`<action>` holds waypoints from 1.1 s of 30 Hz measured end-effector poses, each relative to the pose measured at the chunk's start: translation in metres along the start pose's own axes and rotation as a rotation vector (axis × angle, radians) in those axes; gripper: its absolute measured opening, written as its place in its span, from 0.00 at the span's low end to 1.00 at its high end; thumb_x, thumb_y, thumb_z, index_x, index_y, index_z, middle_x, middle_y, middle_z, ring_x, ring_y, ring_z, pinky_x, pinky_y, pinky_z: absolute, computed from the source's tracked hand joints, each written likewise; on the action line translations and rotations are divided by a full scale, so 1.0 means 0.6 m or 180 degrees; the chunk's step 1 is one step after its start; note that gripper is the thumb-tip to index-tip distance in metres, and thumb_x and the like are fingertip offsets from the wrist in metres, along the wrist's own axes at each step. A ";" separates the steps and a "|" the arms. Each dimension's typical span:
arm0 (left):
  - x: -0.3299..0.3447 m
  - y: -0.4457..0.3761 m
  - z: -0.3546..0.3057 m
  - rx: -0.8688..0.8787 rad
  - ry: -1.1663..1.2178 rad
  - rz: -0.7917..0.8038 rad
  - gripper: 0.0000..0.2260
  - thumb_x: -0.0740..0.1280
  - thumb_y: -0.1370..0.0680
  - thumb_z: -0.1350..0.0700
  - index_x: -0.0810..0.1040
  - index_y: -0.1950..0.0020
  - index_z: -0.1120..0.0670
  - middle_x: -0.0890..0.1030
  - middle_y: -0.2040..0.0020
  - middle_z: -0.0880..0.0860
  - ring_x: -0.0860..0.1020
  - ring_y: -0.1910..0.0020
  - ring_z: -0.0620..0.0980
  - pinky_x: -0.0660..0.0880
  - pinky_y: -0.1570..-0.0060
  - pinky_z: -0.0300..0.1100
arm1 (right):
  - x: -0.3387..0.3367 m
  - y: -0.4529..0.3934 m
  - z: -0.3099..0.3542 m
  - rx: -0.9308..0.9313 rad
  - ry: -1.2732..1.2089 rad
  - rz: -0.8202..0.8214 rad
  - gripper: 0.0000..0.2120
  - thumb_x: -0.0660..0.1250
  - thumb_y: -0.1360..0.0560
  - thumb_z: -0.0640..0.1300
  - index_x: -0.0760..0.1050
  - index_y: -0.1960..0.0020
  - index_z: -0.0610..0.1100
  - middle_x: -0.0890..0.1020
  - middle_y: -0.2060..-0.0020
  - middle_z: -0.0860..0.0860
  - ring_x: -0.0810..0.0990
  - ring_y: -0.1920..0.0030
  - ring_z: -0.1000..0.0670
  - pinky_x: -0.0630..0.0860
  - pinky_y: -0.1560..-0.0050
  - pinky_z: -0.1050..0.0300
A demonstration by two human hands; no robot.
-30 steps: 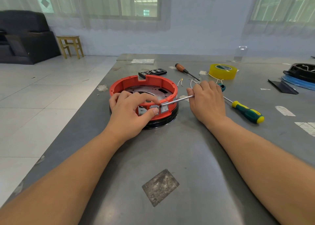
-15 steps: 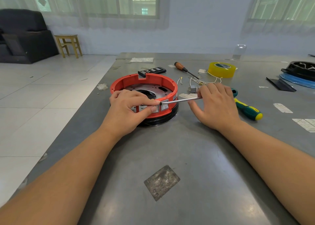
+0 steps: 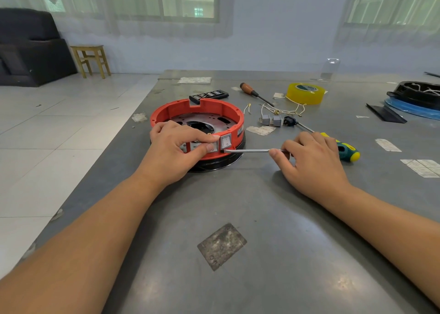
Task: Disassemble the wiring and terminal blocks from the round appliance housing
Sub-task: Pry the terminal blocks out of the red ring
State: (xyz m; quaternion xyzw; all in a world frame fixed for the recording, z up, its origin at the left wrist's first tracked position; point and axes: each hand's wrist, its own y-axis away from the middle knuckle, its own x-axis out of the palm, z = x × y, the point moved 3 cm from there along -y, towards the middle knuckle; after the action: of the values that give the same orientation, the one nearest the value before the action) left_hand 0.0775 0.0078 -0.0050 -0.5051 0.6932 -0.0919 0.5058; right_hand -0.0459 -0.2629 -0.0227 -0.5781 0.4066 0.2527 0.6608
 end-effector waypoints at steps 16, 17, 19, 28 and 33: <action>0.001 -0.001 -0.007 -0.0124 0.0032 0.0018 0.08 0.75 0.21 0.49 0.82 0.47 0.35 0.81 0.55 0.40 0.69 0.49 0.44 0.58 0.33 0.54 | 0.007 -0.005 0.010 -0.0076 0.0041 0.0096 0.30 0.45 0.24 0.74 0.71 0.63 0.53 0.72 0.62 0.53 0.70 0.55 0.48 0.62 0.47 0.49; 0.001 -0.001 -0.007 -0.0123 0.0032 0.0023 0.08 0.75 0.21 0.49 0.82 0.47 0.35 0.81 0.55 0.40 0.69 0.49 0.42 0.58 0.32 0.54 | 0.009 -0.008 0.010 -0.0112 0.0047 0.0090 0.30 0.45 0.24 0.74 0.70 0.64 0.53 0.72 0.62 0.53 0.69 0.55 0.48 0.62 0.47 0.49; 0.001 -0.002 -0.008 -0.0134 0.0032 0.0040 0.08 0.75 0.21 0.49 0.82 0.48 0.35 0.81 0.55 0.38 0.69 0.49 0.40 0.57 0.32 0.54 | 0.013 -0.015 0.009 -0.0188 0.0061 0.0055 0.29 0.45 0.23 0.74 0.67 0.65 0.52 0.71 0.63 0.53 0.69 0.55 0.48 0.63 0.47 0.49; -0.003 -0.004 -0.020 -0.0321 0.0052 0.0159 0.11 0.75 0.21 0.49 0.80 0.51 0.31 0.78 0.54 0.31 0.66 0.48 0.41 0.57 0.29 0.55 | 0.041 -0.063 0.003 -0.0415 -0.0009 0.0090 0.30 0.44 0.23 0.75 0.67 0.66 0.53 0.71 0.62 0.53 0.68 0.55 0.49 0.60 0.48 0.51; -0.006 -0.005 -0.022 -0.0462 0.0136 0.0202 0.13 0.74 0.21 0.49 0.78 0.54 0.28 0.73 0.55 0.37 0.62 0.47 0.21 0.58 0.30 0.54 | 0.052 -0.079 -0.002 -0.0595 0.0082 0.0086 0.28 0.46 0.22 0.74 0.66 0.63 0.53 0.71 0.61 0.52 0.67 0.54 0.49 0.59 0.48 0.51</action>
State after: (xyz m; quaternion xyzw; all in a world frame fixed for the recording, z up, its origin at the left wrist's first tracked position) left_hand 0.0689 0.0045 0.0053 -0.5162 0.7244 -0.0361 0.4555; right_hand 0.0090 -0.2778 -0.0220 -0.6349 0.3974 0.2911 0.5952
